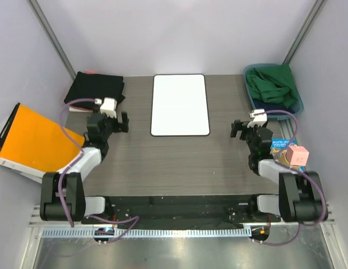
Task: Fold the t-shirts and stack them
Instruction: Grab crumpled tshirt from bin with the right arm
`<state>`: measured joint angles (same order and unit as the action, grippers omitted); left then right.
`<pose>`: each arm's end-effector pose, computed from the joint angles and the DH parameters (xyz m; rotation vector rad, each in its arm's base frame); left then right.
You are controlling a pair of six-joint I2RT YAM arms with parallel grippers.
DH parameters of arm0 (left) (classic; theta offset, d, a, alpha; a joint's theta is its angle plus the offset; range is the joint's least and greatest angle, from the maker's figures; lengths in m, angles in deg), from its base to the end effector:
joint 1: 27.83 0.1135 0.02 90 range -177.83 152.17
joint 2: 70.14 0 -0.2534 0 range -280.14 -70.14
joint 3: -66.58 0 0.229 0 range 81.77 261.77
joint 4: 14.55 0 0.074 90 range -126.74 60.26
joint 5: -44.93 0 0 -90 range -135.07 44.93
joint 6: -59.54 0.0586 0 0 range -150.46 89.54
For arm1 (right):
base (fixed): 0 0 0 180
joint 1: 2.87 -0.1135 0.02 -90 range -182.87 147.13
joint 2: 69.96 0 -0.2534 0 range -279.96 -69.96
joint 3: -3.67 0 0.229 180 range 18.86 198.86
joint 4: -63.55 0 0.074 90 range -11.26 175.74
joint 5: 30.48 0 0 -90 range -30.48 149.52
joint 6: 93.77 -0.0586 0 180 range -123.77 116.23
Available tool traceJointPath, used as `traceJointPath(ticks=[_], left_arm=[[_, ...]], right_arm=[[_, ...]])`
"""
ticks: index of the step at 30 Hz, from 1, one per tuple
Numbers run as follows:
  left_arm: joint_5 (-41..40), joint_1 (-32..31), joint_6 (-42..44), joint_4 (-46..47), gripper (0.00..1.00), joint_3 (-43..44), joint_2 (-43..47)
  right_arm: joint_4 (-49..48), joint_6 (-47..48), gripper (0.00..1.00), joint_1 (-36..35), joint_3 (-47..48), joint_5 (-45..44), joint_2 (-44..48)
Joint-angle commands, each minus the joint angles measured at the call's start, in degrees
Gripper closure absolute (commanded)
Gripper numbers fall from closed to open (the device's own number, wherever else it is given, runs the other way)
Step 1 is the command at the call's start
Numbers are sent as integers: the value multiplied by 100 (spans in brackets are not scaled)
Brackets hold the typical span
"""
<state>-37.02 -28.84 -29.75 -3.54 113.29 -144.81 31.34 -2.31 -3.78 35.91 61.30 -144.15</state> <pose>0.2814 -0.0132 0.2120 0.1251 1.8616 -0.1347 0.2519 0.0058 0.1818 -0.0588 1.7398 0.0200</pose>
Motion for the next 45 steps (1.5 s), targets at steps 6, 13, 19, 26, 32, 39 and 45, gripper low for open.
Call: traceJointPath(ticks=[6,13,19,26,32,39,45], left_arm=[[576,5,1976,-5877,0,5162,-1143],[152,23,2433,-6900,2,6884,-2552],[127,14,2565,-6777,1,6911,-2535],[47,14,2557,-6698,1,6779,-2447],[143,14,2382,-6715,3,6709,-2368],[522,-4,2206,-6443,12,6226,-2087],[548,-118,2162,-6425,11,6164,-2139]], right_arm=[[8386,1603,0,368,7948,-256,-1945],[10855,1041,4,1347,13302,148,-5831],[10497,1559,2,1532,12384,498,-6405],[10585,1533,66,1523,12532,500,-6960],[10339,1402,99,1445,12778,270,-6293],[9294,1874,99,954,12042,191,-4387],[9020,2272,99,452,11961,24,-3664]])
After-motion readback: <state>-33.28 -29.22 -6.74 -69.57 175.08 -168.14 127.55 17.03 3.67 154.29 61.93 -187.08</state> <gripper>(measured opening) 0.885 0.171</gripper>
